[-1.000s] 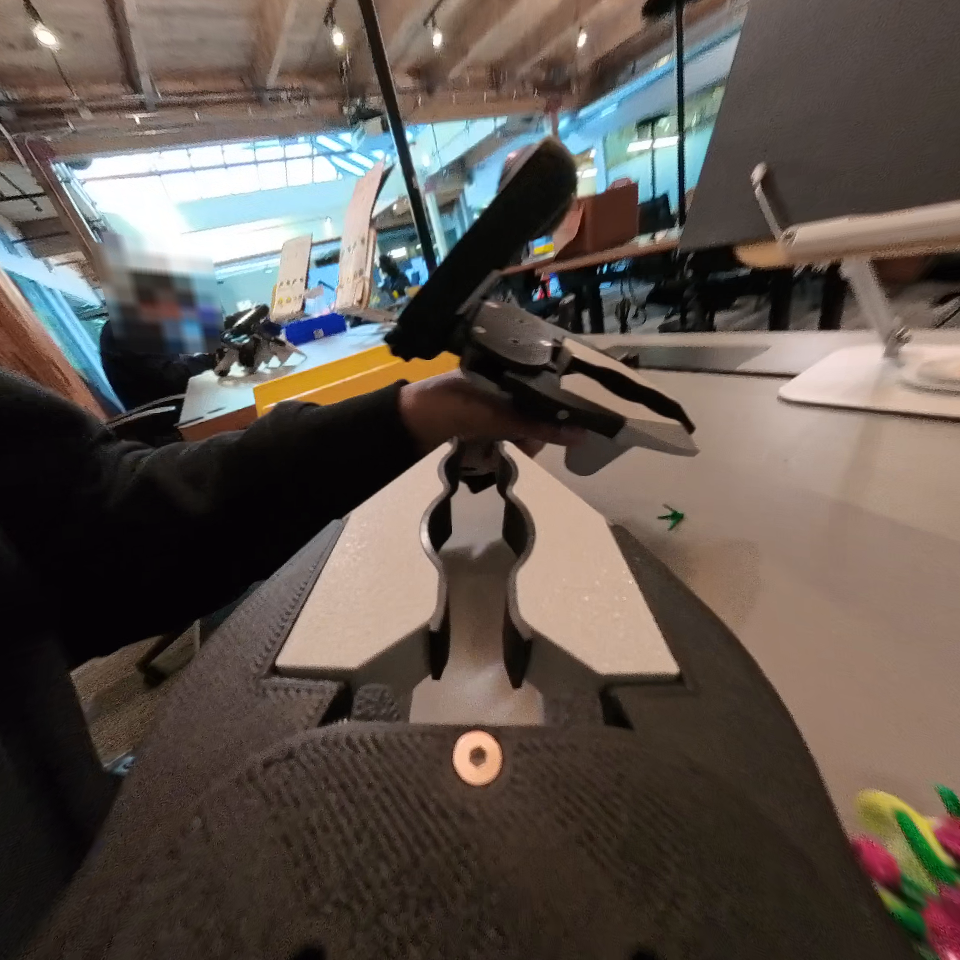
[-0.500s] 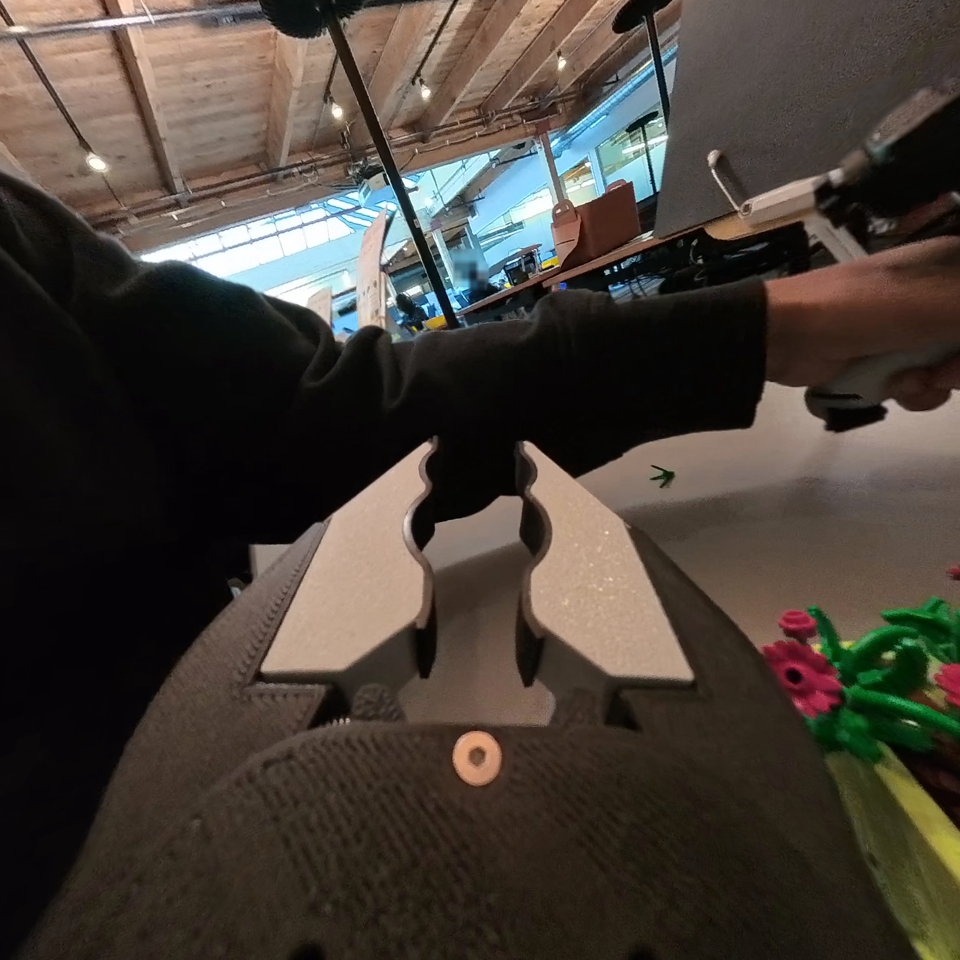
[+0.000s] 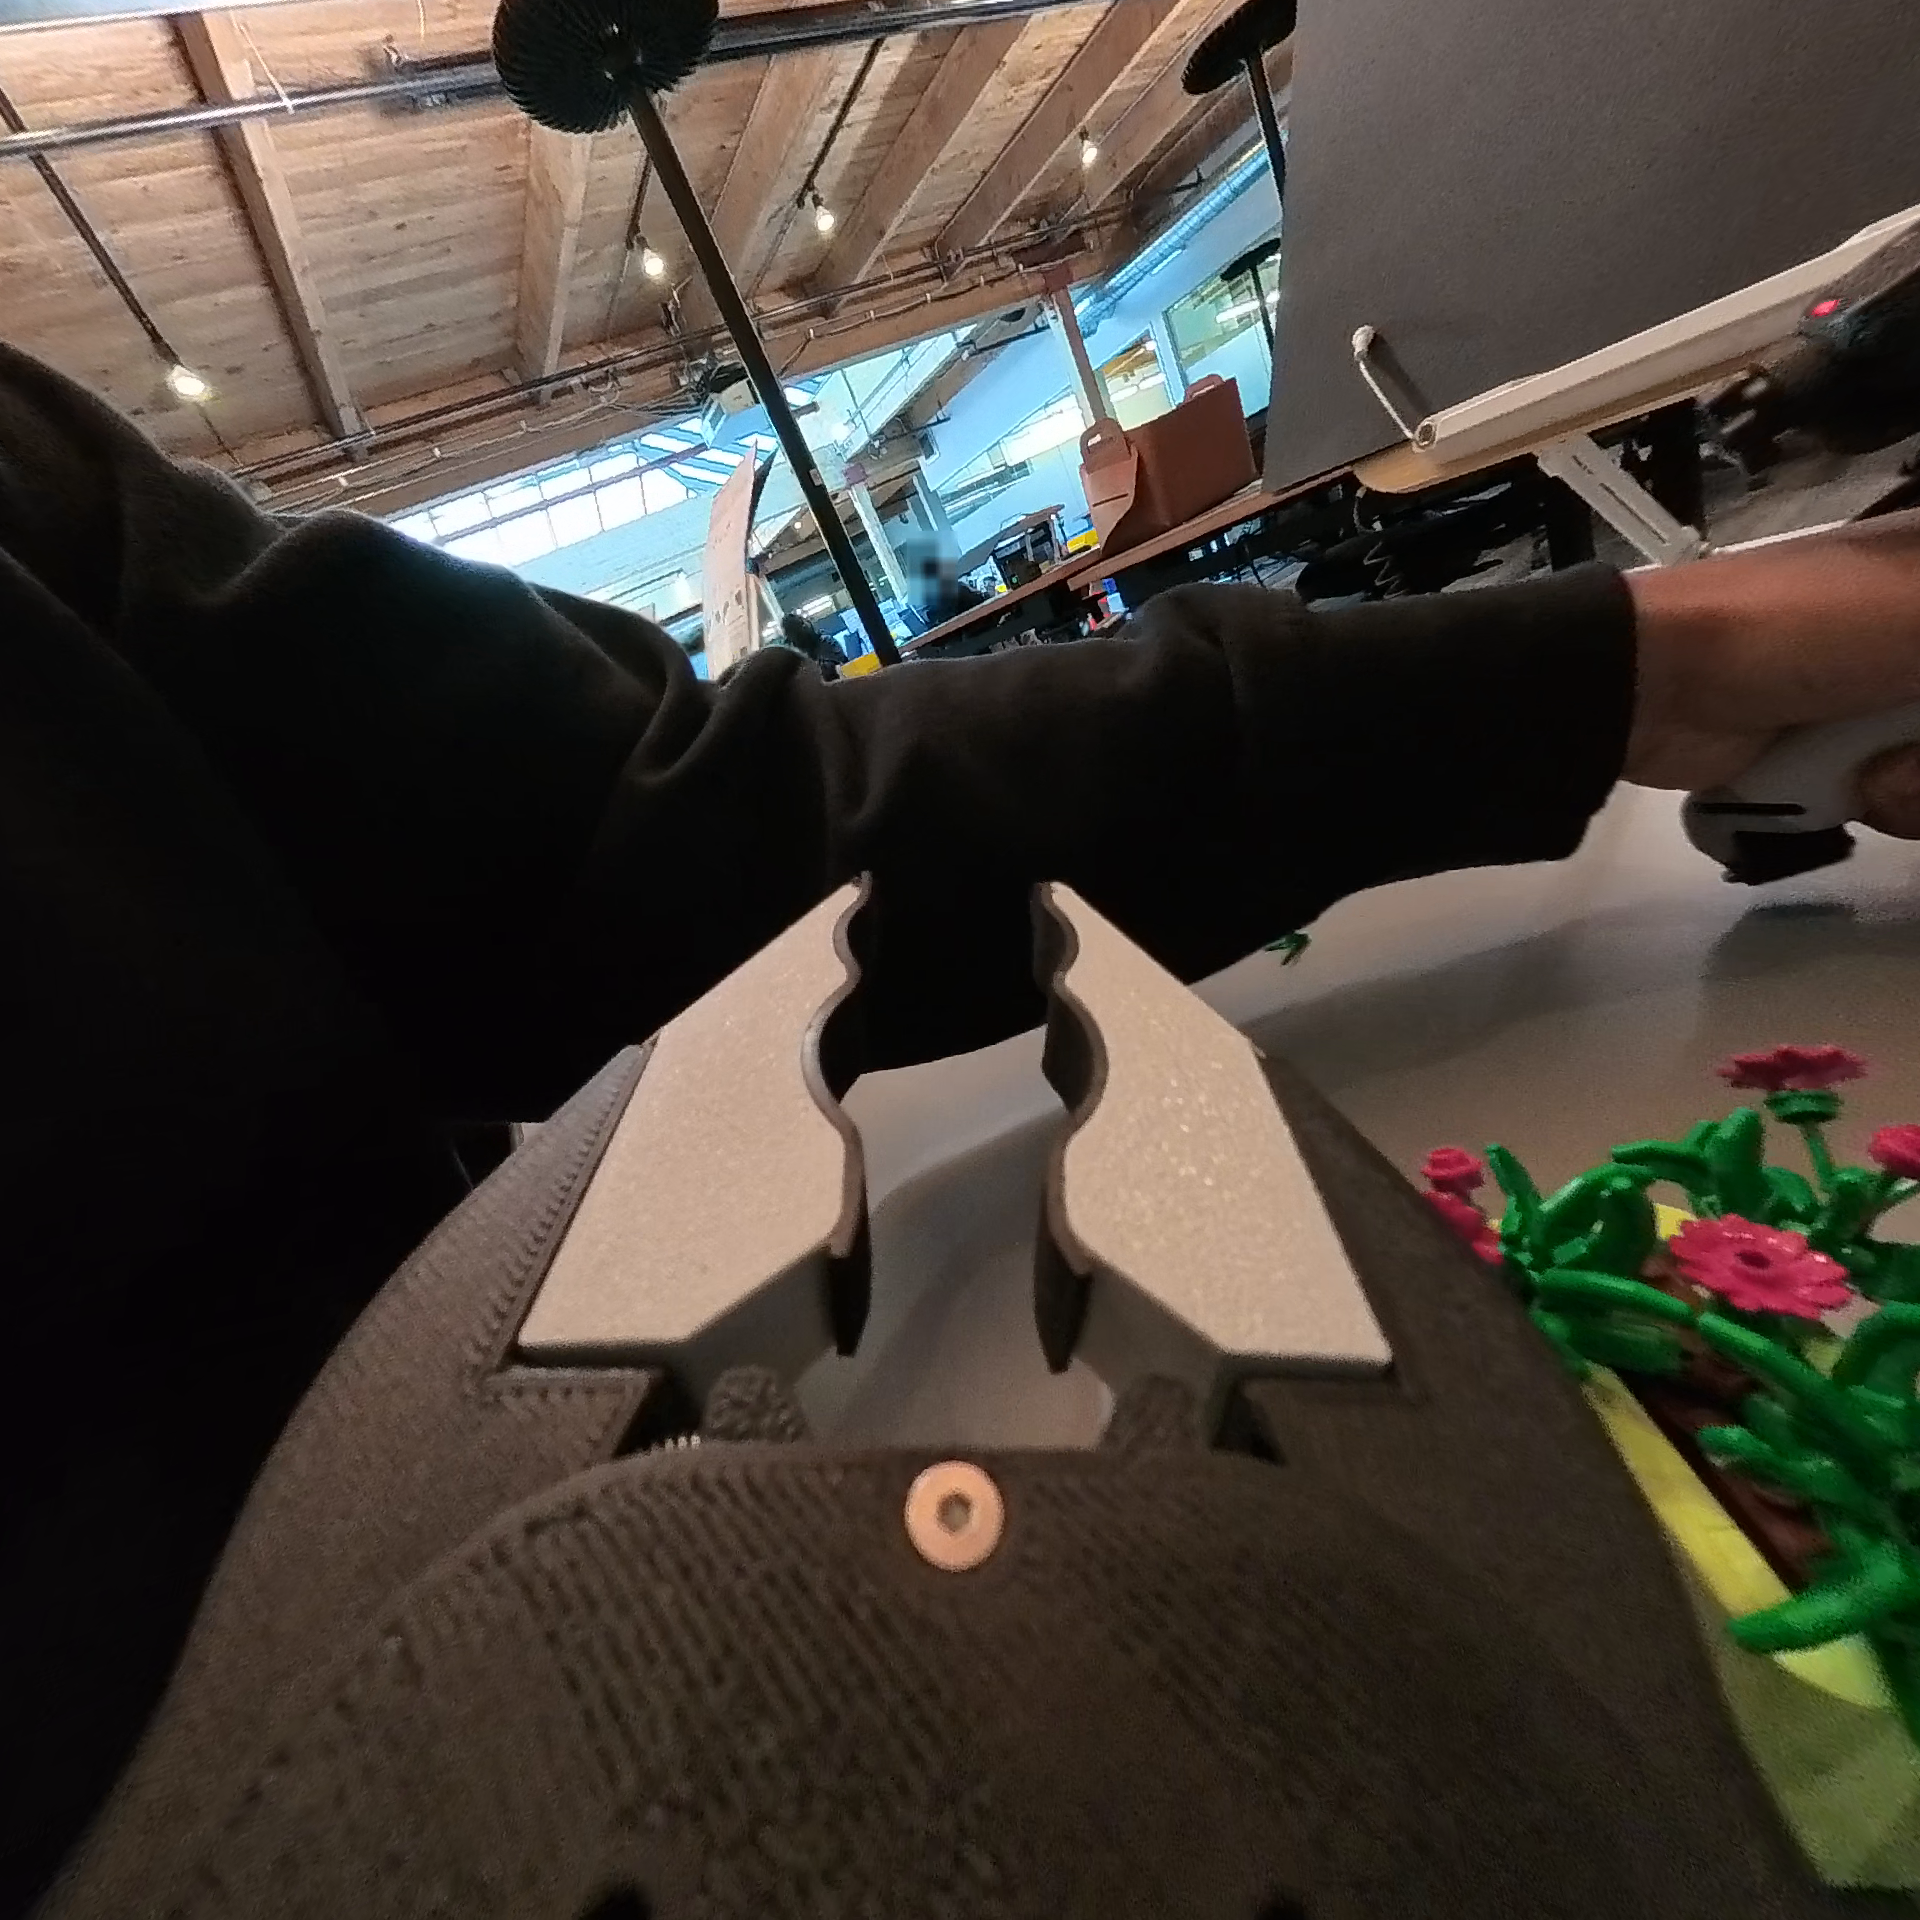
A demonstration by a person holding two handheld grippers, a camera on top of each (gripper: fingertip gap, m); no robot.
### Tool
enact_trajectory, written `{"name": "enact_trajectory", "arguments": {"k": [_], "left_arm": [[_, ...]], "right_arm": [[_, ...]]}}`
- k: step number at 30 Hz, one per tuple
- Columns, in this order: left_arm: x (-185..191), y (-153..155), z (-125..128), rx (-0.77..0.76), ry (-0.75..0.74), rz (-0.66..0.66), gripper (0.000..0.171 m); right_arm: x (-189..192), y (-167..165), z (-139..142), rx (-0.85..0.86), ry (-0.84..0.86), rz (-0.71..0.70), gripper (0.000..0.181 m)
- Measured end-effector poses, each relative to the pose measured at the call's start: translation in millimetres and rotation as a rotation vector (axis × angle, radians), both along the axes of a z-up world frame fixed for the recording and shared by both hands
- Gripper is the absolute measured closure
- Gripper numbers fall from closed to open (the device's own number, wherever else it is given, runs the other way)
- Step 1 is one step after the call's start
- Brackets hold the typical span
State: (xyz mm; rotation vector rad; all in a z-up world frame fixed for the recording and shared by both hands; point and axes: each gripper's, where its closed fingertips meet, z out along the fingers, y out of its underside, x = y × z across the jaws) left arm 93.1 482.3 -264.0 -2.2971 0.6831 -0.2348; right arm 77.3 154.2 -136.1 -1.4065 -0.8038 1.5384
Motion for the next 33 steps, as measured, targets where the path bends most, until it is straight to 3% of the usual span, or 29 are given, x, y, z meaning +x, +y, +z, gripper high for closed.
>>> {"name": "enact_trajectory", "arguments": {"k": [3, 12, 24, 28, 33], "left_arm": [[-6, -8, 0, -0.007, 0.024, 0.007, 0.160], [-27, -60, 0, -0.076, 0.035, -0.005, 0.162], [-91, -187, 2, -0.162, 0.071, 0.078, 0.163], [-108, -203, 33, -0.080, 0.007, 0.139, 0.161], [-165, -221, 73, 0.061, -0.088, 0.362, 0.151]], "right_arm": [[-2, -1, -2, -0.010, -0.004, 0.008, 0.152], [-7, -5, -7, -0.010, -0.028, 0.015, 0.152], [-11, -8, -9, -0.023, -0.033, 0.027, 0.152], [-12, -10, -9, -0.018, -0.041, 0.031, 0.151], [-13, -10, -9, -0.004, -0.046, 0.024, 0.151]]}}
